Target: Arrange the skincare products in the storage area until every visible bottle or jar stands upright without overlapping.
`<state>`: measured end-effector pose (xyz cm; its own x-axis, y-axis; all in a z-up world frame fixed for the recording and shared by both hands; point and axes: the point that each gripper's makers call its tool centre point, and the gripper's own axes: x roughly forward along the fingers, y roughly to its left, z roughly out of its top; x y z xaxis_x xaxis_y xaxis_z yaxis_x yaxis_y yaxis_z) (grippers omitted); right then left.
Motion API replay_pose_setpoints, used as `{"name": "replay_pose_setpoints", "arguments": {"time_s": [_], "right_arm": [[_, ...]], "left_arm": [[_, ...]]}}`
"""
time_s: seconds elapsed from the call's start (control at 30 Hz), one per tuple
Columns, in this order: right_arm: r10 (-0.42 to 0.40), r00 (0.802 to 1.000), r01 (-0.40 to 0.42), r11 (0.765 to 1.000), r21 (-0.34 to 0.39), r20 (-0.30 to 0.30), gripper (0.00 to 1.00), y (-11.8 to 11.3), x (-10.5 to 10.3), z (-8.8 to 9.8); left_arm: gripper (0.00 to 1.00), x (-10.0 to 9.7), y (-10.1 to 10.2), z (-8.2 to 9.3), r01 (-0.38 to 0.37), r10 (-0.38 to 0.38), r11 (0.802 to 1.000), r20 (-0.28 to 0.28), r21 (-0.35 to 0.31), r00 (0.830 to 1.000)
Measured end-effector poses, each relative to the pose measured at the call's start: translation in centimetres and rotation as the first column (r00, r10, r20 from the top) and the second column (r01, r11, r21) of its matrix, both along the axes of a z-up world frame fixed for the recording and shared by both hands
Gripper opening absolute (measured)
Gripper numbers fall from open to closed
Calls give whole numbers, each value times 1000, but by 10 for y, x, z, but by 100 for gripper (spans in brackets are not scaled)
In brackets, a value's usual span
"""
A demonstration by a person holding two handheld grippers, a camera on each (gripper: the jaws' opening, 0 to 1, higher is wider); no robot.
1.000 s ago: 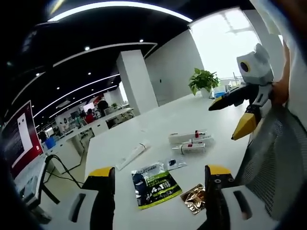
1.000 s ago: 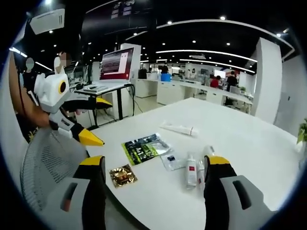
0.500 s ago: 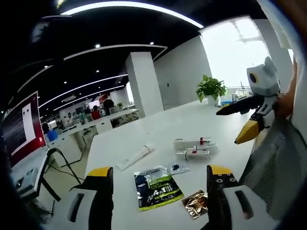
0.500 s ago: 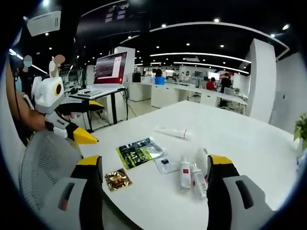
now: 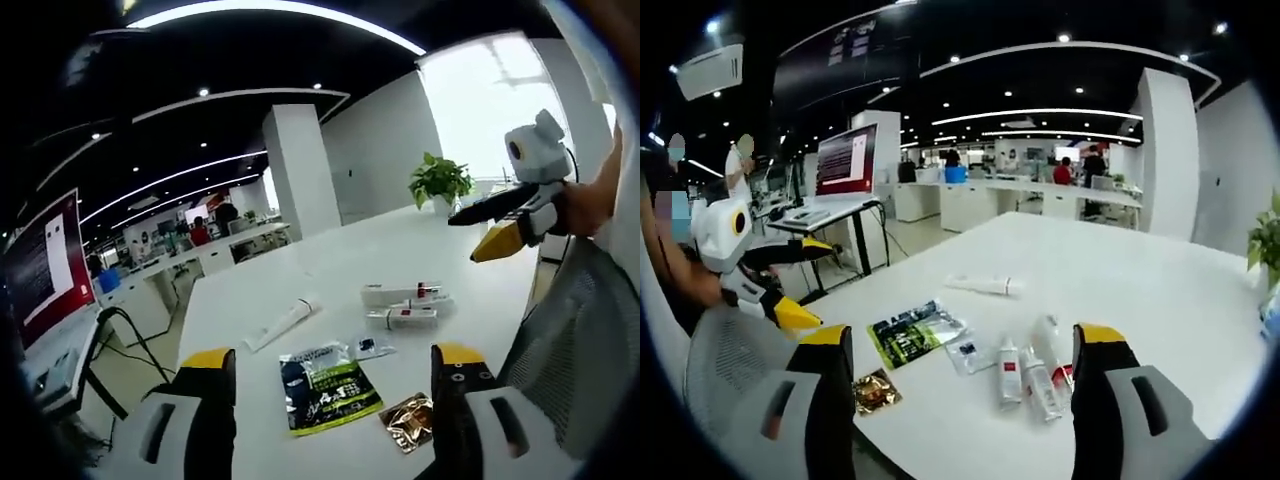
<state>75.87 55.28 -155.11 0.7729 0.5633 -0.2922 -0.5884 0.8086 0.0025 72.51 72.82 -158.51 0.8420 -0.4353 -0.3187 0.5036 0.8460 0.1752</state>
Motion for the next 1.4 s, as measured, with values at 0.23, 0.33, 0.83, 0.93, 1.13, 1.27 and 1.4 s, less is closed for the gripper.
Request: {"name": "replay_pose_setpoints", "arguments": {"time_s": [0.23,0.33,0.83,0.93,1.13,1.27,1.4], "right_arm": [[50,998,-50,999,-8,45,86,4,35,20],[85,994,-83,996,-27,68,86,6,50,30],[174,979,-165,982,-91,103,84,22,130,77],[195,970,-179,977,-120,143,83,28,143,103],[222,952,-209,974,-83,213,83,44,160,152],[250,943,-234,967,-100,220,84,58,163,167],[292,912,-281,956,-81,288,85,77,158,198]], "left_arm": [[88,-5,-12,-6,66,-67,995,7,72,998],[88,-1,-6,-9,36,-35,998,-15,46,999],[86,-4,-3,-33,51,-41,990,-76,131,996],[86,-3,-2,-36,51,-39,989,-87,139,995],[85,-3,-1,-38,49,-37,989,-87,142,996],[85,-4,-2,-39,54,-40,987,-93,149,995],[85,-5,-3,-39,54,-40,988,-95,147,995]]}}
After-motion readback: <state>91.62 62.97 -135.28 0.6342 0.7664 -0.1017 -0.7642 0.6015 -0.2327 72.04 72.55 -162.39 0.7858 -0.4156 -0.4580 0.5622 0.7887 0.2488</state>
